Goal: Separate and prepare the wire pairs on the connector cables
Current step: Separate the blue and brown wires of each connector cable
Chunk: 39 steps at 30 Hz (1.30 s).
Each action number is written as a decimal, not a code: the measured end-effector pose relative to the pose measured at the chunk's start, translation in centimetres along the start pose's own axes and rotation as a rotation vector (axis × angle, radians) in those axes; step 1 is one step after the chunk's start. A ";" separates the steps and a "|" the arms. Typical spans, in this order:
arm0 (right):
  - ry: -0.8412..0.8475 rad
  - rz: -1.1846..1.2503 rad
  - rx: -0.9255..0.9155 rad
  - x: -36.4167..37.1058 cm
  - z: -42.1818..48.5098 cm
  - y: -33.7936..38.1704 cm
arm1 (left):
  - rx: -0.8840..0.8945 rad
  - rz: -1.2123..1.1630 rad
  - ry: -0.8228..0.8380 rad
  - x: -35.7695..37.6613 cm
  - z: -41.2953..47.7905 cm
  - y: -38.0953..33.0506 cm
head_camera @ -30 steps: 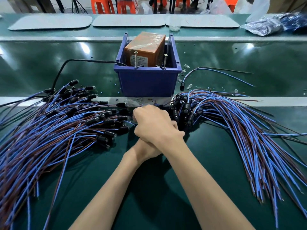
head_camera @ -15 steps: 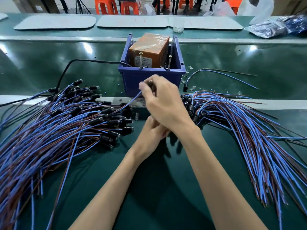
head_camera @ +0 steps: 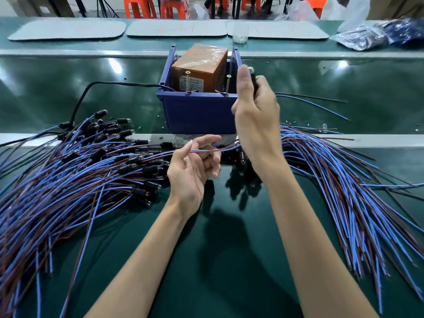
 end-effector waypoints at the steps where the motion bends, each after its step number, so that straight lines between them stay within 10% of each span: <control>1: -0.024 -0.039 0.001 -0.6 0.3 0.0 | 0.008 0.003 -0.009 -0.1 0.0 0.0; 9: 0.129 -0.328 0.125 -3.2 1.9 -1.2 | 0.020 0.122 -0.291 -0.6 0.3 0.1; 19: 0.436 -0.324 0.162 -0.6 0.1 -1.2 | 0.112 0.423 -0.066 0.7 -0.1 0.4; 39: 0.348 -0.393 0.136 0.0 0.1 -2.0 | 0.143 0.331 -0.180 -0.1 0.2 0.2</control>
Point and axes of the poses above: each hand's wrist, its own z-axis towards the middle knuckle, its own x-axis out of the palm, y = z × x, the point moved 4 cm from there along z, towards the middle knuckle, and after that the axes turned 6 degrees about x, right-handed, at the moved point
